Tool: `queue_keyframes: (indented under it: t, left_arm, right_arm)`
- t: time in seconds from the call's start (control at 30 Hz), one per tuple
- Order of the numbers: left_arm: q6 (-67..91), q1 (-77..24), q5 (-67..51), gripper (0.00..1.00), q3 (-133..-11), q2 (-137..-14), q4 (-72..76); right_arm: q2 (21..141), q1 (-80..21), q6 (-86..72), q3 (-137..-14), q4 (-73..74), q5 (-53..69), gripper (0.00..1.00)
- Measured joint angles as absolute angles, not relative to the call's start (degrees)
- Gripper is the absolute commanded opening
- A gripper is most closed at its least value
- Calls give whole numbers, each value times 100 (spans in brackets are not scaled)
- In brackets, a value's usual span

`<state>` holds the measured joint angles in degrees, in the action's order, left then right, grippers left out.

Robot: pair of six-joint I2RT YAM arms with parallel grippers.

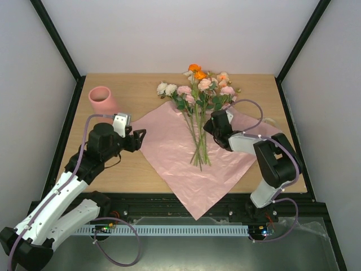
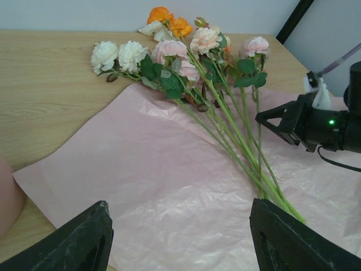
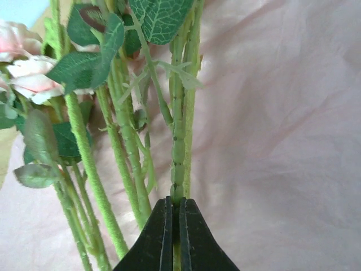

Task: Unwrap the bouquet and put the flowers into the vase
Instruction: Pick up the fake flower from the wrapping paper.

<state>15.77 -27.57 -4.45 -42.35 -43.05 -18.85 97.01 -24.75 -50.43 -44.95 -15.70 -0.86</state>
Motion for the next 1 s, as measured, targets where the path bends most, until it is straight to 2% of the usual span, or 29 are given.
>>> queue_keyframes:
  t: [0.4, 1.0]
  left_arm:
    - [1562, -2757, -425, 99, -4235, -4276, -1929]
    - [1586, -2729, -167, 99, -4235, -4386, -2154]
  right_arm:
    - [8680, -2477, -4619, -3723, -2383, -355, 1]
    - [7091, -2902, -2615, -3197, -3830, -1225, 1]
